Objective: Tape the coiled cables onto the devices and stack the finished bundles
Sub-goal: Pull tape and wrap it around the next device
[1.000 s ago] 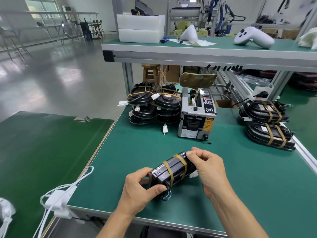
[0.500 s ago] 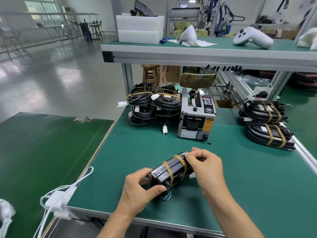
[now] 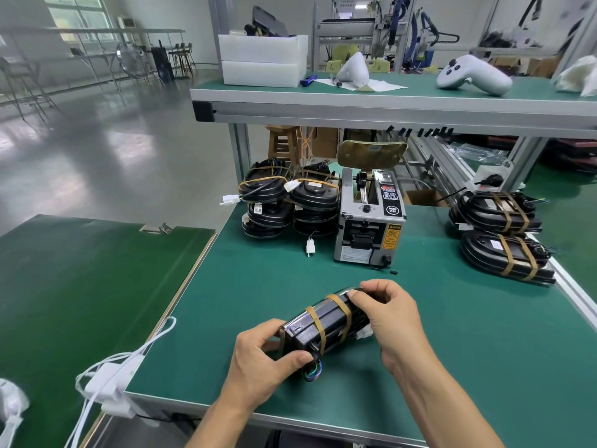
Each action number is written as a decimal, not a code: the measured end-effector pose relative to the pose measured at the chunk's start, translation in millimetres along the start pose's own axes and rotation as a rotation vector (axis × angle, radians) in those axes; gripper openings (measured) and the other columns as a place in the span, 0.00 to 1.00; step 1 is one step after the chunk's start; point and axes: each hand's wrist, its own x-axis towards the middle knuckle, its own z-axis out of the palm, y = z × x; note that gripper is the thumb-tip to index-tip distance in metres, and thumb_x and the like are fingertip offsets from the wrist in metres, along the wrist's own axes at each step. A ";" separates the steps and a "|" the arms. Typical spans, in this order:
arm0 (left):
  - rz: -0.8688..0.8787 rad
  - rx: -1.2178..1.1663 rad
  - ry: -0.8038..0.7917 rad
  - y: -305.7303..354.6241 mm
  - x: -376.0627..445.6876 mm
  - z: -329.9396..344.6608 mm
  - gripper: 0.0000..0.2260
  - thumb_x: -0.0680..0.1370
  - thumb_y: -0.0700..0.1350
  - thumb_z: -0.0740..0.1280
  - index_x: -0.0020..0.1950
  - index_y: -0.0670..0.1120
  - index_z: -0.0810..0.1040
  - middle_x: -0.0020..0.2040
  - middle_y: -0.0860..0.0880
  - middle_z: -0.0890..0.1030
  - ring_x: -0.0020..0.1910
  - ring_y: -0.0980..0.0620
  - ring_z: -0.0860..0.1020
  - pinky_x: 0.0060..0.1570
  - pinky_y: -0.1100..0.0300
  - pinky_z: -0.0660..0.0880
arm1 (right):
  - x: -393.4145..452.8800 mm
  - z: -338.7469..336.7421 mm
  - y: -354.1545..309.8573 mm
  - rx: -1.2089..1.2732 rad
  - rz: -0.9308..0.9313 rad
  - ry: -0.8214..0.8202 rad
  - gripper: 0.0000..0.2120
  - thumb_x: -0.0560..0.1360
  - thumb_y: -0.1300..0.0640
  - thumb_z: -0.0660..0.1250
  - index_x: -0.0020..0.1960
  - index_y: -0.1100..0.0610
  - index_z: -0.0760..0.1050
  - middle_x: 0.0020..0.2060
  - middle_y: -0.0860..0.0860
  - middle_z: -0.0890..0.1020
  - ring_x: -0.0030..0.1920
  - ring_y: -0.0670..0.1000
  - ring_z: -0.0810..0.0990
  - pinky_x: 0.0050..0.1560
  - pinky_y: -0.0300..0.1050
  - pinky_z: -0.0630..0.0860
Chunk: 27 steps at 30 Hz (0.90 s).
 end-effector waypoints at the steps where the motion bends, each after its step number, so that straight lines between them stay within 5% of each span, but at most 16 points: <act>1: 0.000 -0.004 0.001 0.1 -0.3 0.2 0.23 0.67 0.72 0.80 0.52 0.58 0.87 0.44 0.48 0.88 0.42 0.52 0.86 0.45 0.60 0.81 | 1.8 -0.6 -0.6 0.006 0.012 -0.017 0.10 0.72 0.63 0.78 0.50 0.56 0.81 0.43 0.51 0.84 0.38 0.47 0.79 0.32 0.33 0.74; 8: 0.004 0.005 0.003 0.8 -0.2 0.5 0.22 0.67 0.72 0.80 0.50 0.57 0.87 0.43 0.47 0.88 0.42 0.52 0.85 0.45 0.60 0.81 | 3.1 5.6 2.2 0.040 0.018 -0.022 0.08 0.75 0.64 0.74 0.50 0.52 0.82 0.43 0.50 0.85 0.34 0.41 0.81 0.34 0.36 0.76; 13: -0.002 0.019 0.001 -1.2 0.3 -0.8 0.23 0.67 0.71 0.81 0.51 0.57 0.87 0.43 0.48 0.88 0.41 0.54 0.85 0.44 0.60 0.81 | -3.7 4.6 3.4 -0.067 -0.092 -0.072 0.16 0.71 0.54 0.80 0.55 0.47 0.80 0.49 0.47 0.84 0.42 0.38 0.82 0.40 0.30 0.75; 16: 0.009 0.032 -0.012 -1.1 0.3 -0.5 0.21 0.67 0.70 0.82 0.50 0.58 0.87 0.42 0.52 0.87 0.40 0.57 0.84 0.43 0.64 0.79 | -3.3 -1.5 2.2 -0.126 -0.080 -0.139 0.24 0.64 0.46 0.81 0.58 0.45 0.79 0.53 0.44 0.83 0.52 0.43 0.83 0.48 0.38 0.77; 19: 0.008 0.038 -0.012 -1.1 0.3 -1.0 0.21 0.67 0.70 0.81 0.51 0.57 0.87 0.42 0.52 0.87 0.40 0.58 0.84 0.44 0.65 0.79 | 0.2 -8.5 3.7 0.002 -0.016 -0.183 0.18 0.74 0.51 0.78 0.62 0.47 0.80 0.55 0.47 0.85 0.53 0.44 0.83 0.50 0.38 0.76; 23: -0.014 0.052 -0.013 -4.9 -0.6 -1.2 0.23 0.69 0.70 0.81 0.53 0.55 0.87 0.45 0.49 0.88 0.44 0.48 0.87 0.46 0.54 0.84 | 4.7 -22.4 11.2 0.170 0.028 -0.163 0.10 0.83 0.54 0.66 0.63 0.50 0.81 0.54 0.48 0.88 0.52 0.42 0.85 0.55 0.44 0.77; 27: -0.004 0.055 0.019 -10.6 -0.4 -3.2 0.22 0.72 0.69 0.79 0.57 0.56 0.88 0.50 0.47 0.89 0.50 0.40 0.88 0.52 0.41 0.85 | 3.0 -30.5 25.3 -0.063 -0.069 -0.227 0.14 0.81 0.48 0.69 0.66 0.47 0.80 0.57 0.40 0.85 0.60 0.37 0.81 0.55 0.26 0.74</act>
